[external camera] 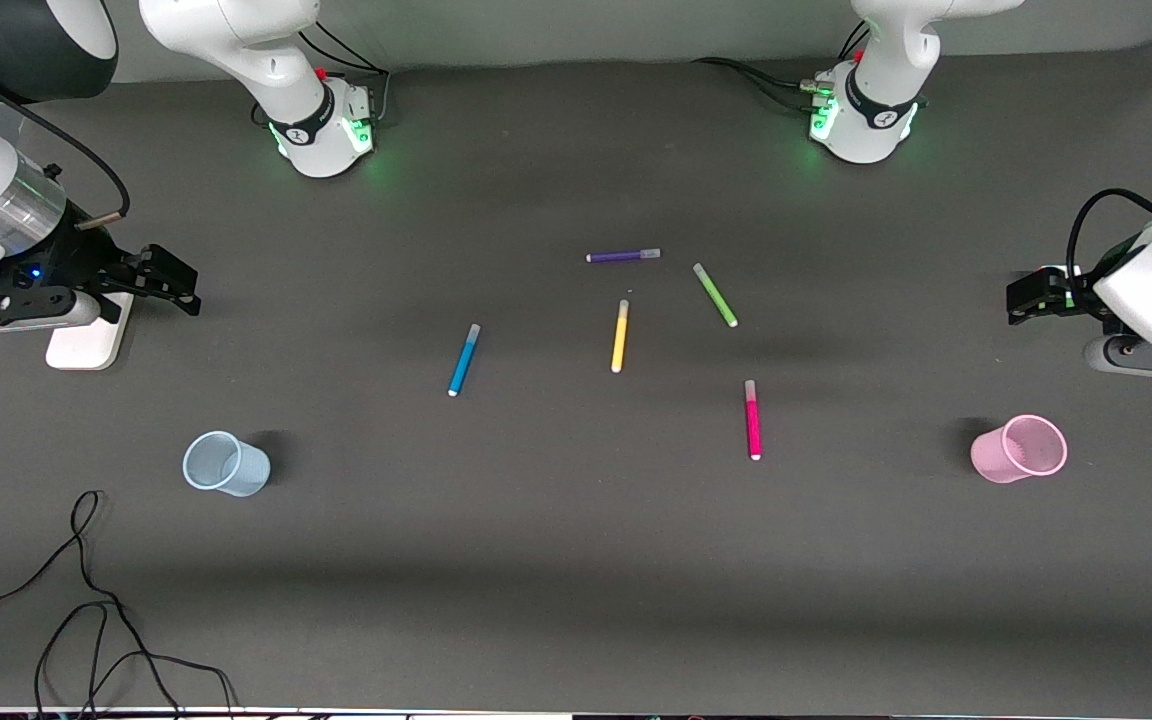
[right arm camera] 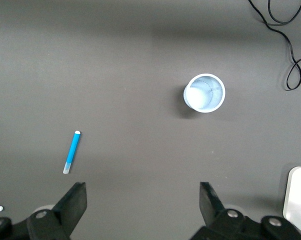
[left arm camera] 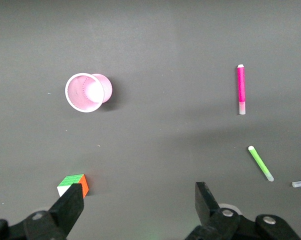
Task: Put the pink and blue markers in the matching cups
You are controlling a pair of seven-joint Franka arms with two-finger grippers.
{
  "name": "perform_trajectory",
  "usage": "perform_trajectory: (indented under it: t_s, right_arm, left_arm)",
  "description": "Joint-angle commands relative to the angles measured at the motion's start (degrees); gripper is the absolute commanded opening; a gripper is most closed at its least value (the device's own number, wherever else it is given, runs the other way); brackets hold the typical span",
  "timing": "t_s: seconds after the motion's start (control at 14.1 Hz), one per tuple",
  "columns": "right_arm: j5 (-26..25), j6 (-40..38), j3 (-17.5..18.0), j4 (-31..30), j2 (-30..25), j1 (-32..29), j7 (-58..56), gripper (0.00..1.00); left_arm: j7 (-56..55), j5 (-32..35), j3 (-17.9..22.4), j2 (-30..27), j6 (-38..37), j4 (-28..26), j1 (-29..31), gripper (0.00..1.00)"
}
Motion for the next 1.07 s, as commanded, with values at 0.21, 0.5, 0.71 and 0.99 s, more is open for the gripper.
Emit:
perform_trajectory:
  t_s: [0.21, 0.5, 0.71, 0.99]
  right_arm:
    - [-1.26, -0.53, -0.41, 0.34, 0.2, 0.34, -1.05, 1.0]
    - [-1.18, -0.45, -0.33, 0.34, 1.42, 0.52, -2.36, 1.0]
    - [-0.83, -0.27, -0.06, 0.78, 3.79, 0.61, -2.1, 1.0]
    - [1.1, -0.36, 0.11, 0.96, 6.69, 0.61, -1.22, 1.0]
  left_arm:
    - [-1.33, 0.61, 0.0, -1.96, 0.05, -1.79, -0.31, 0.99]
    - [-1.33, 0.61, 0.0, -1.96, -0.04, -1.79, -0.39, 0.99]
    - [-0.81, 0.52, -0.09, -1.7, -0.65, -1.88, -0.31, 0.99]
    - [-1.42, -0.44, -0.09, -1.44, 0.48, -3.81, -2.14, 0.99]
